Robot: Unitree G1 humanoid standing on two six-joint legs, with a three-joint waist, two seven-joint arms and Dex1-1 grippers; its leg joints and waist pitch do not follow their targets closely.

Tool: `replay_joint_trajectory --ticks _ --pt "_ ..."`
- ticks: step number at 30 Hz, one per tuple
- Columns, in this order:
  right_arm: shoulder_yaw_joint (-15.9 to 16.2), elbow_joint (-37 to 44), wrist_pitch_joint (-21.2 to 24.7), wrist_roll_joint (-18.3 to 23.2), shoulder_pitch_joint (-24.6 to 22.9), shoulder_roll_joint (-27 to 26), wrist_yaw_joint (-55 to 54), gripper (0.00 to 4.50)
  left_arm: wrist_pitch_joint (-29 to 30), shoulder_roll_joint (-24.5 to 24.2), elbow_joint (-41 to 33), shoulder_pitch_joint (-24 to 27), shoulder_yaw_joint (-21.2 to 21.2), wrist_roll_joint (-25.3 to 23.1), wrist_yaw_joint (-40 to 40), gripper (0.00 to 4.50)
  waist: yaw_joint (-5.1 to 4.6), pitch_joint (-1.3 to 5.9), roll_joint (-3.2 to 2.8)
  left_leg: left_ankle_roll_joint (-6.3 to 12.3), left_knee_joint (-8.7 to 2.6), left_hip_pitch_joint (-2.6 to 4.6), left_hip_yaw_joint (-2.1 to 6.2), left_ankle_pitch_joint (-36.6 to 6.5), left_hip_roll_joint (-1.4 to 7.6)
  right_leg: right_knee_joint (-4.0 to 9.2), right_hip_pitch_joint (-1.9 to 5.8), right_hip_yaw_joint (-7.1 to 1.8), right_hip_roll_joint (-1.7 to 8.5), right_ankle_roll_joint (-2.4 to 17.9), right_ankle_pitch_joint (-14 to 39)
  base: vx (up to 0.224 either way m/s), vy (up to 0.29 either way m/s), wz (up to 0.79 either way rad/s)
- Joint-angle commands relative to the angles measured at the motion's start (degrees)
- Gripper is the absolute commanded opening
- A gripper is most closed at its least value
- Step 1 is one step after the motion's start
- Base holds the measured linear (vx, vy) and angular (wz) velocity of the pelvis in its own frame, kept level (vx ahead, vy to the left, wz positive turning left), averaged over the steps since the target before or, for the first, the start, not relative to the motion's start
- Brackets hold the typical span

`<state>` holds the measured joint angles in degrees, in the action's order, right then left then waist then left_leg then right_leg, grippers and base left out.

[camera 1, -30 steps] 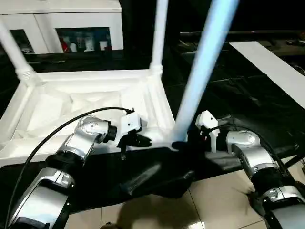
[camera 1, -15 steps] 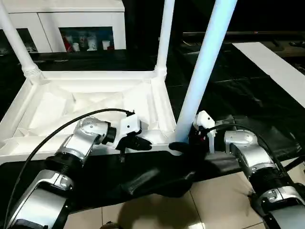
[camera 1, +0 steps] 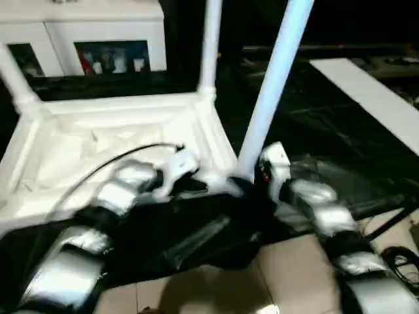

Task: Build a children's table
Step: Rotate leg to tighten

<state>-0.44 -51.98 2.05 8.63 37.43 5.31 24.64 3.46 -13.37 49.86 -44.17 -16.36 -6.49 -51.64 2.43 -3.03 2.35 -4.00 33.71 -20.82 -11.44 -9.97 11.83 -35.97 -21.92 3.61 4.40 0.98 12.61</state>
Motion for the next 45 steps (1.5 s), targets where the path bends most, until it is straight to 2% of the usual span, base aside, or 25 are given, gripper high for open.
replay_joint_trajectory --ticks 1,3,4,6,7,8,11,12,13,14,15,17,18,19,23,25,26,32,34,36,39,40,42,43,45 --pt "-1.7 -4.6 -0.7 -0.4 1.5 -2.0 -11.1 2.66 3.4 3.7 4.2 -1.2 -0.1 -0.8 7.8 0.0 -0.19 3.24 -0.72 -2.99 -4.43 1.31 1.32 -16.4 1.99 5.43 1.1 -3.04 4.19 11.1 15.7 0.0 0.0 0.0" --pt "-1.7 -6.2 -1.8 -1.1 2.8 -3.2 -14.7 2.66 3.8 5.0 5.6 -2.1 0.4 -1.0 11.0 0.0 -0.1 3.39 -0.59 -2.25 -4.27 1.24 1.12 -15.0 1.86 5.21 1.23 -3.02 3.98 11.8 11.6 0.0 0.0 0.0" --pt "-1.7 -6.9 -2.2 -1.3 3.4 -3.5 -15.5 2.66 3.9 5.4 6.0 -2.3 0.5 -1.1 11.6 0.0 0.06 3.6 -0.45 -0.93 -4.08 0.89 1.0 -12.9 1.73 4.85 1.68 -3.02 3.91 12.2 7.6 0.0 0.0 0.0" --pt "-2.4 -8.1 -2.9 -1.1 4.5 -4.2 -16.4 2.66 4.0 6.1 6.7 -2.7 0.7 -1.2 12.1 0.0 0.16 3.67 -0.36 0.14 -3.9 0.82 0.86 -11.6 1.64 4.65 1.71 -3.06 3.91 12.6 5.2 0.0 0.0 0.0" --pt "-2.4 -8.4 -3.3 -1.1 4.9 -4.3 -15.6 2.66 3.9 6.2 6.8 -2.7 0.7 -1.3 11.8 0.0 0.22 3.74 -0.21 1.03 -3.78 0.68 0.79 -10.5 1.54 4.46 1.94 -3.07 3.89 12.9 3.6 0.0 0.0 0.0" --pt "-2.5 -9.0 -3.6 -1.3 5.4 -4.5 -15.4 2.66 3.7 6.4 7.3 -2.9 0.8 -1.5 11.8 0.0 0.36 3.81 -0.35 1.74 -3.74 0.49 0.84 -9.2 1.54 4.32 2.17 -2.98 3.99 13.1 2.3 0.0 0.0 0.0" --pt "-2.7 -8.7 -6.0 -0.8 6.0 -5.1 -10.6 2.66 3.3 6.3 8.1 -3.1 0.8 -1.7 11.0 0.0 0.43 3.68 -0.19 2.62 -3.77 0.44 0.8 -9.0 1.66 4.34 2.25 -2.89 3.99 13.4 1.9 0.0 0.0 0.0" --pt "-2.7 -8.4 -6.8 -0.6 6.0 -5.2 -9.0 3.01 3.1 6.2 8.2 -3.0 0.7 -1.8 10.5 0.0 0.47 3.66 -0.26 2.65 -3.79 0.5 0.83 -9.3 1.71 4.42 2.23 -2.88 4.04 13.4 2.6 0.0 0.0 0.0" --pt "-1.9 -7.2 -7.8 -0.8 5.5 -4.8 -6.3 3.01 3.2 5.8 7.9 -2.8 0.6 -1.7 9.6 0.0 0.47 3.63 -0.27 2.57 -3.82 0.52 0.84 -9.7 1.75 4.49 2.23 -2.86 4.01 13.5 3.4 0.0 0.0 0.0" --pt "-1.2 -6.7 -8.6 -1.0 5.3 -4.4 -4.9 3.39 3.0 5.6 7.8 -2.6 0.4 -1.6 9.1 0.0 0.49 3.58 -0.24 2.59 -3.85 0.52 0.85 -10.1 1.78 4.57 2.25 -2.86 4.04 13.5 4.0 0.0 0.0 0.0" --pt "-0.7 -6.4 -9.2 -1.2 5.1 -4.1 -4.1 3.39 2.9 5.5 7.8 -2.5 0.4 -1.5 8.8 0.0 0.51 3.6 -0.24 2.64 -3.83 0.51 0.85 -10.2 1.8 4.56 2.24 -2.86 4.05 13.5 4.1 0.0 0.0 0.0" --pt "0.2 -4.4 -8.5 -0.2 4.2 -2.6 1.7 3.46 2.9 4.5 7.0 -1.8 -0.2 -1.2 6.1 0.0 0.42 3.54 -0.11 3.24 -3.91 0.29 0.94 -10.2 1.74 4.56 2.5 -2.78 4.0 13.4 4.2 0.0 0.0 0.0" --pt "1.8 -1.7 -5.9 0.2 2.9 -0.5 8.1 3.56 2.1 3.1 5.6 -0.7 -1.1 -1.1 1.9 0.0 0.36 3.52 -0.09 3.87 -3.84 0.19 0.99 -9.8 1.72 4.61 2.64 -2.77 4.05 13.5 3.8 0.0 0.0 0.0" --pt "2.6 -0.7 -5.3 0.1 2.4 0.4 10.2 3.82 2.2 2.6 5.0 -0.4 -1.5 -1.1 0.9 0.0 0.37 3.54 -0.1 4.17 -3.8 0.14 0.99 -9.7 1.77 4.56 2.7 -2.76 4.04 13.6 3.4 0.0 0.0 0.0" --pt "6.8 4.7 -3.2 -0.3 -0.9 6.0 21.6 3.82 -0.5 -0.5 1.6 1.6 -3.5 -1.4 -5.7 0.0 -0.07 3.58 -0.15 4.94 -3.65 0.25 0.93 -9.2 1.9 4.54 2.55 -2.8 4.05 14.5 3.2 0.0 0.0 0.0" --pt "8.8 7.7 -2.9 -0.8 -3.1 10.0 29.5 3.82 -1.7 -2.6 -1.2 3.2 -4.2 -0.4 -11.5 0.0 0.27 3.55 0.02 5.29 -3.63 0.32 0.99 -8.6 1.99 4.48 2.75 -2.74 3.88 14.6 1.9 0.0 0.0 0.0" --pt "9.1 8.2 -2.7 -0.7 -3.6 11.0 31.2 3.82 -2.2 -3.4 -2.2 3.8 -4.5 -0.1 -13.2 0.0 0.21 3.54 -0.11 5.78 -3.56 0.17 0.85 -8.7 1.98 4.27 2.55 -2.8 3.87 15.0 1.2 0.0 0.0 0.0" --pt "9.8 10.4 -2.9 -0.6 -4.8 13.8 37.0 3.82 -4.4 -7.1 -8.6 7.0 -5.9 2.2 -21.8 0.0 0.57 3.32 -0.33 3.62 -3.98 0.55 0.87 -11.5 2.41 4.55 2.18 -2.75 3.93 14.9 6.1 0.0 0.0 0.0" --pt "9.6 11.0 -3.3 0.0 -5.0 14.0 38.9 3.82 -3.6 -8.4 -11.8 8.3 -5.7 3.7 -24.5 0.0 1.24 3.49 -0.43 3.09 -3.92 0.76 0.72 -10.8 2.59 4.19 2.04 -2.85 4.03 15.3 4.3 0.0 0.0 0.0" --pt "9.6 11.7 -2.9 0.4 -5.1 14.2 39.6 3.82 -3.2 -8.7 -12.7 8.7 -5.5 4.0 -25.0 0.0 1.25 3.43 -0.3 3.23 -3.95 0.62 0.61 -9.9 2.4 4.09 2.05 -2.8 3.72 15.2 3.2 0.0 0.0 0.0" --pt "10.8 13.0 -2.1 0.5 -5.4 14.6 41.2 3.82 -3.1 -9.4 -13.6 9.3 -5.1 3.9 -25.4 0.0 1.32 3.4 -0.19 3.15 -3.97 0.63 0.68 -10.0 2.34 4.15 2.11 -2.81 3.92 14.7 3.7 0.0 0.0 0.0" --pt "10.8 13.0 -2.1 0.5 -5.4 14.6 41.2 3.57 -3.1 -9.4 -13.6 9.3 -5.1 3.9 -25.4 0.0 1.3 3.39 -0.12 2.94 -3.98 0.58 0.72 -10.0 2.29 4.25 2.12 -2.81 3.96 14.3 4.9 0.0 0.0 0.0" --pt "11.2 13.0 -2.1 0.1 -5.5 14.7 42.1 3.49 -2.9 -9.6 -14.0 9.5 -4.8 3.9 -25.4 0.0 1.26 3.38 -0.11 2.82 -3.94 0.58 0.7 -10.1 2.26 4.3 2.08 -2.86 3.98 14.2 5.2 0.0 0.0 0.0" --pt "11.4 13.0 -2.0 -0.1 -5.5 14.8 42.4 3.45 -2.8 -9.7 -14.2 9.6 -4.8 3.9 -25.3 0.0 1.34 3.42 0.18 2.9 -3.95 0.52 0.77 -9.9 2.29 4.22 2.14 -2.82 4.04 14.0 5.6 0.0 0.0 0.0" --pt "11.4 12.9 -2.1 -0.3 -5.5 14.8 42.7 3.14 -2.8 -9.8 -14.4 9.7 -4.6 4.0 -25.1 0.0 1.3 3.44 0.16 3.04 -3.91 0.55 0.74 -9.2 2.3 4.17 2.08 -2.84 4.0 14.0 5.0 0.0 0.0 0.0"
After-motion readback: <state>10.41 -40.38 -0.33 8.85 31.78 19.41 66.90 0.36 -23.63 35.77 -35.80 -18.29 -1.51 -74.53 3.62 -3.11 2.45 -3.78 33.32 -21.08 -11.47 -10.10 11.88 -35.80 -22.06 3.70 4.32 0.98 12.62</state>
